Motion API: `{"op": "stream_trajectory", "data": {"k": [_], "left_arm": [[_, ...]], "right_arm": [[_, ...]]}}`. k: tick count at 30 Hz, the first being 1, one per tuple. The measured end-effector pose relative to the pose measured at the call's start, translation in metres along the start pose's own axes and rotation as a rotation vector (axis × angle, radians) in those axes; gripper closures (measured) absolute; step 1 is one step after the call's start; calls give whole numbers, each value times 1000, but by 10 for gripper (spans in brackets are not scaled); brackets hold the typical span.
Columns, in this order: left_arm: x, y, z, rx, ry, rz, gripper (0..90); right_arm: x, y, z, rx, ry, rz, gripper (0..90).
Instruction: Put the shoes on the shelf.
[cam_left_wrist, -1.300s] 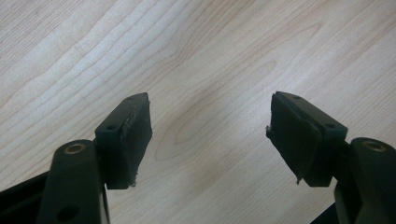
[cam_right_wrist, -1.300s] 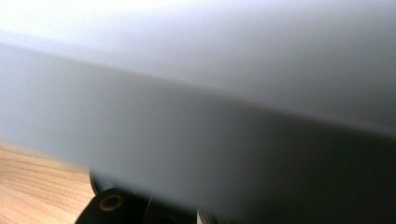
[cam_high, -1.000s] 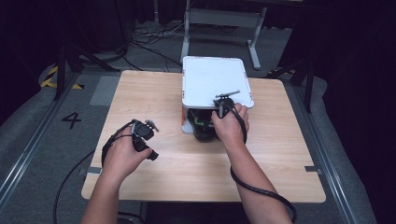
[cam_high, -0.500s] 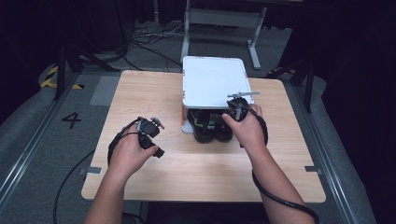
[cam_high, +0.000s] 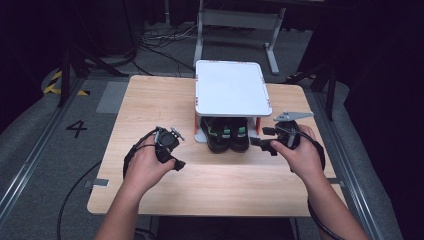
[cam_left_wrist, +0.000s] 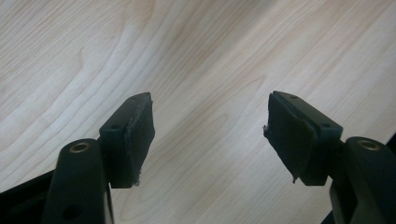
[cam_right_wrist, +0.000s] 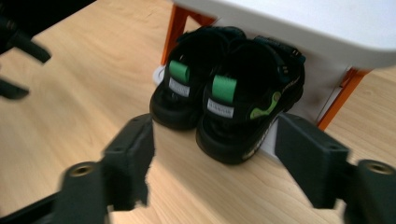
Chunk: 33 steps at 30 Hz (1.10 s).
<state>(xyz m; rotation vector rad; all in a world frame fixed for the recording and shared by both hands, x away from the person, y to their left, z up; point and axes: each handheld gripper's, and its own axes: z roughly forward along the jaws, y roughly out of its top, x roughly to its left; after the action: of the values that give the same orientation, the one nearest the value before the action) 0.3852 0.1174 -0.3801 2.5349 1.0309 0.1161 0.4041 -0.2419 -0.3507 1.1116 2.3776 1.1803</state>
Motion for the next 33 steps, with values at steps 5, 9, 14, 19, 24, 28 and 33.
{"op": "stream_trajectory", "data": {"k": [5, 9, 14, 19, 24, 28, 33], "left_arm": [[-8, 2, 6, -22, -2, 10, 311], [-16, 3, 15, -120, 52, -51, 308], [-28, 8, 27, -170, 27, -72, 277], [-38, 11, 38, -164, 32, -34, 278], [-46, 19, 49, -211, 50, -37, 291], [-56, 25, 60, -264, 55, -72, 327], [-64, 30, 75, -318, 161, -76, 440]], "right_arm": [[-4, -30, -10, -2, 34, -11, 277], [-2, -51, -2, -24, 19, -50, 218], [2, -60, 5, -3, -42, -53, 352], [0, -65, 8, 9, -5, -12, 472], [0, -72, 19, 1, -6, -8, 521], [5, -77, 29, -48, -33, -3, 648], [5, -80, 45, -93, -67, -8, 749]]}}
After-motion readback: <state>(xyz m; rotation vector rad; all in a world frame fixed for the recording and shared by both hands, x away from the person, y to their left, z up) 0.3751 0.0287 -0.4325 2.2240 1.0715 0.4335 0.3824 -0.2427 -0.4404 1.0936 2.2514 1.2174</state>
